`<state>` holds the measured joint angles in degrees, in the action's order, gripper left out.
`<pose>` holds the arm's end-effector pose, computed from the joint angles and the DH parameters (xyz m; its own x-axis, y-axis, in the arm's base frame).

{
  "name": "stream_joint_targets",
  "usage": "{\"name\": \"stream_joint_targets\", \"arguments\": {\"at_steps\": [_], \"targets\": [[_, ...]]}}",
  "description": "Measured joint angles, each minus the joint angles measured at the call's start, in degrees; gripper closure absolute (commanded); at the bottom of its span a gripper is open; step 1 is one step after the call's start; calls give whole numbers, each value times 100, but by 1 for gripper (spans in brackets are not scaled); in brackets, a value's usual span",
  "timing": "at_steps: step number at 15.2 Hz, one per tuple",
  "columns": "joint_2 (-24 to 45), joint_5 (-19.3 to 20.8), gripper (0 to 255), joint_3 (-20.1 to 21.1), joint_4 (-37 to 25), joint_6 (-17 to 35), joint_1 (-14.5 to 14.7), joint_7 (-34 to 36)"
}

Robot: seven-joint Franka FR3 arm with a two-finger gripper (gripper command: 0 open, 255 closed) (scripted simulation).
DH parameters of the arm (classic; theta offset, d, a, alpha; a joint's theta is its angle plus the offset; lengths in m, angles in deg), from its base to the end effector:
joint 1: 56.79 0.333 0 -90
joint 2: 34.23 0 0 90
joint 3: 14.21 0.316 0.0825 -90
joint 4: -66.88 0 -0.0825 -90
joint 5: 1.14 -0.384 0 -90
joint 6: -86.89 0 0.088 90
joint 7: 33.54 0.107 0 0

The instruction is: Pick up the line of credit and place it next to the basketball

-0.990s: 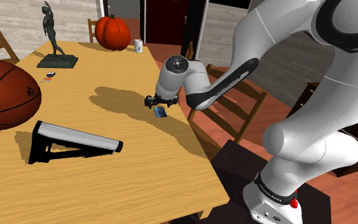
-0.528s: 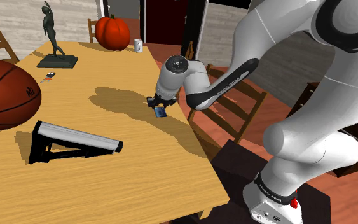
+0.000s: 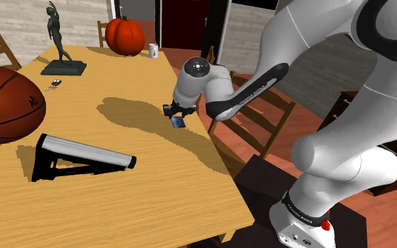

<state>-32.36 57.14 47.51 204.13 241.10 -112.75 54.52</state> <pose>0.5024 0.0786 0.3288 0.7032 -0.4475 0.5525 -0.5395 -0.8420 0.0048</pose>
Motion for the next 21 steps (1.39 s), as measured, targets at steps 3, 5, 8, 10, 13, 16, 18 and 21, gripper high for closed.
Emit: {"name": "stream_joint_targets", "arguments": {"at_steps": [3,5,8,10,13,16,18,21], "targets": [[-448,-853,255,13,82,157,-9,-647],[-660,-1342,255,-68,94,185,83,-1036],[-968,-2066,255,-283,100,157,345,-1609],[-1119,-2459,255,-459,77,101,529,-1948],[-1321,-2944,255,-709,40,-12,798,-2366],[-1506,-3359,255,-956,-12,-156,1053,-2739],[-1609,-3582,255,-1099,-62,-267,1197,-2947],[-1767,-3890,255,-1306,-143,-451,1403,-3239]]}}
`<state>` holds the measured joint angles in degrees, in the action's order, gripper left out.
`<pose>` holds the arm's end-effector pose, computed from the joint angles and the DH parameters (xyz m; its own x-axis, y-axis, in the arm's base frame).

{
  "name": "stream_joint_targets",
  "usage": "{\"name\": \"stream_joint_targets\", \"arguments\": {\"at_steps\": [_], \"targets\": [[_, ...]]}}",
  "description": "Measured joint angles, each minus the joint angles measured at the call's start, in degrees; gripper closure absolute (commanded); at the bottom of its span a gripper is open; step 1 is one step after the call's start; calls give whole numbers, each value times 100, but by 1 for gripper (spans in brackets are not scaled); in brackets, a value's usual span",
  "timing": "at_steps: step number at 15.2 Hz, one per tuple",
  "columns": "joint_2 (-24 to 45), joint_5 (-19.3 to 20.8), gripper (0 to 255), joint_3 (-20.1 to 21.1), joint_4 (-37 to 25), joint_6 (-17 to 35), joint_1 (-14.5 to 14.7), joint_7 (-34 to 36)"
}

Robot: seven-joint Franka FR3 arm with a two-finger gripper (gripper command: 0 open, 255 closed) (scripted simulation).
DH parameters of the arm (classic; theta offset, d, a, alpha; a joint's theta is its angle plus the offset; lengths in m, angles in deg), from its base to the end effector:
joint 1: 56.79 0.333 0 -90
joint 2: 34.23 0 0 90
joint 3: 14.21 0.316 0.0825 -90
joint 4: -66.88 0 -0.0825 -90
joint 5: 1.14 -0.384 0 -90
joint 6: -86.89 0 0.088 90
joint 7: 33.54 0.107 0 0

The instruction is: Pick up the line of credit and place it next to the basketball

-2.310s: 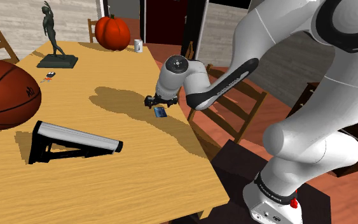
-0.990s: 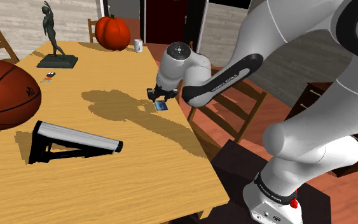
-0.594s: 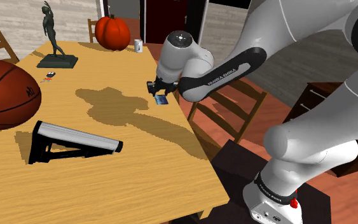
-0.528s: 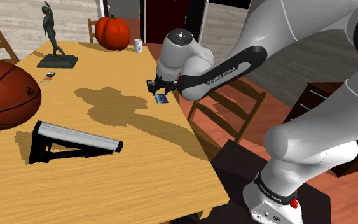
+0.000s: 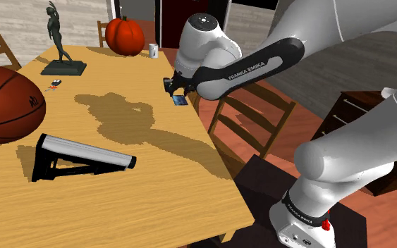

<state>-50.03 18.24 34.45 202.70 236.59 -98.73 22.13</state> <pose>0.5026 0.0792 0.4389 0.7028 -0.4488 0.5519 -0.5405 -0.8413 0.0043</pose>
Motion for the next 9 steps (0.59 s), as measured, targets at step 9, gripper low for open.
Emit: {"name": "stream_joint_targets", "arguments": {"at_steps": [9], "targets": [[-319,-576,255,-408,-370,-606,385,-588]]}}
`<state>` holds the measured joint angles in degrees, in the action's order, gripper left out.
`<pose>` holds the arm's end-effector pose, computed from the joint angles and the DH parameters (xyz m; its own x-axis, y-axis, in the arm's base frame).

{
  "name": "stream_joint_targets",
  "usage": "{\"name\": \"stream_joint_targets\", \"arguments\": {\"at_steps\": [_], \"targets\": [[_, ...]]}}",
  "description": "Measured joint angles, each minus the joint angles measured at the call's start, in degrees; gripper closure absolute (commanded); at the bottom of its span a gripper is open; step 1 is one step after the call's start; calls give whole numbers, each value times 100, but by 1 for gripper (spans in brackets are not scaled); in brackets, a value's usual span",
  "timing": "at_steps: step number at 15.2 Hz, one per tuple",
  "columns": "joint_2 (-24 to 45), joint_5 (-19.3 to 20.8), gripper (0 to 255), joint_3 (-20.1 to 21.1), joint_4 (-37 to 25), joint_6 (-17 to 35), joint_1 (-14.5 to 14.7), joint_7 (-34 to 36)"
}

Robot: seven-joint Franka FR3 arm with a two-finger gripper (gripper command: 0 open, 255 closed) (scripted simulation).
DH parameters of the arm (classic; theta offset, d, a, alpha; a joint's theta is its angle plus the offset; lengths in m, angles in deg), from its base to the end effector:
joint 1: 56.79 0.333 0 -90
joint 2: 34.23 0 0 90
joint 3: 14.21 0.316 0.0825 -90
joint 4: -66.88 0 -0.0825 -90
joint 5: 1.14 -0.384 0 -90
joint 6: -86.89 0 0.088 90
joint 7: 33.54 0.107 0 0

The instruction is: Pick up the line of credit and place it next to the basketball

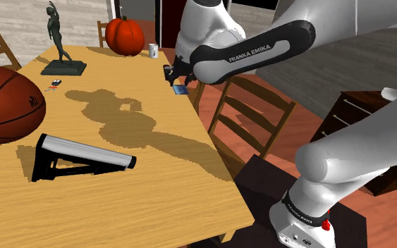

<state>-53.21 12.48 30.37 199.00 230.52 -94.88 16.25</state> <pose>0.5022 0.0807 0.4859 0.7031 -0.4490 0.5514 -0.5404 -0.8414 0.0039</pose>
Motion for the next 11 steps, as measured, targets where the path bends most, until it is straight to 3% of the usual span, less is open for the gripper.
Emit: {"name": "stream_joint_targets", "arguments": {"at_steps": [11], "targets": [[-229,-384,255,-349,-590,-760,224,-513]]}}
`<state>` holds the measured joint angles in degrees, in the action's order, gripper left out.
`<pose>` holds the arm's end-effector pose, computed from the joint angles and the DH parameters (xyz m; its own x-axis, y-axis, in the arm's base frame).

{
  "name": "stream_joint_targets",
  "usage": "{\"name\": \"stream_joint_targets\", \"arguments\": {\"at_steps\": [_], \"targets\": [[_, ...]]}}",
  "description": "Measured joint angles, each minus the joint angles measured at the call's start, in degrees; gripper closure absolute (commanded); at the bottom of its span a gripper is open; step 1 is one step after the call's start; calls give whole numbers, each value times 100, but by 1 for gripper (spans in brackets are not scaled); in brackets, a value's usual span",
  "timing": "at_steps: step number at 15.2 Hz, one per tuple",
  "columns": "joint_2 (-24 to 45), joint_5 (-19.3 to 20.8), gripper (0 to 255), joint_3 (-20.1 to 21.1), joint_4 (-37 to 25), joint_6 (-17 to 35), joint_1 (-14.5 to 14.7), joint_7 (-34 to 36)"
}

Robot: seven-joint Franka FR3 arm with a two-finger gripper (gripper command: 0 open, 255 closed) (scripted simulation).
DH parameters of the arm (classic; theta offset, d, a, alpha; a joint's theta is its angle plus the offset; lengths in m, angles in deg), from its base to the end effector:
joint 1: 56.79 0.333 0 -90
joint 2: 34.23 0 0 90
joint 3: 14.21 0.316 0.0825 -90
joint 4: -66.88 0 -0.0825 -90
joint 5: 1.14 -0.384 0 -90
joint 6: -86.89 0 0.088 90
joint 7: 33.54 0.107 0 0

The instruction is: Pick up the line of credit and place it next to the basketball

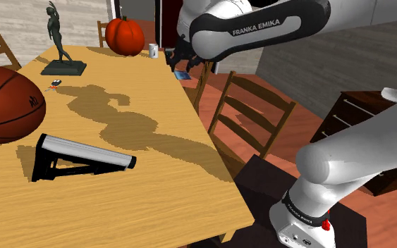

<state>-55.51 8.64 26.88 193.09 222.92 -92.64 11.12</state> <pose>0.5020 0.0784 0.5438 0.7029 -0.4492 0.5515 -0.5405 -0.8413 0.0036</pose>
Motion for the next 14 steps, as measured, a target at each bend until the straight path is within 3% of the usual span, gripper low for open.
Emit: {"name": "stream_joint_targets", "arguments": {"at_steps": [14], "targets": [[-38,-183,255,-200,-999,-1009,58,-384]]}}
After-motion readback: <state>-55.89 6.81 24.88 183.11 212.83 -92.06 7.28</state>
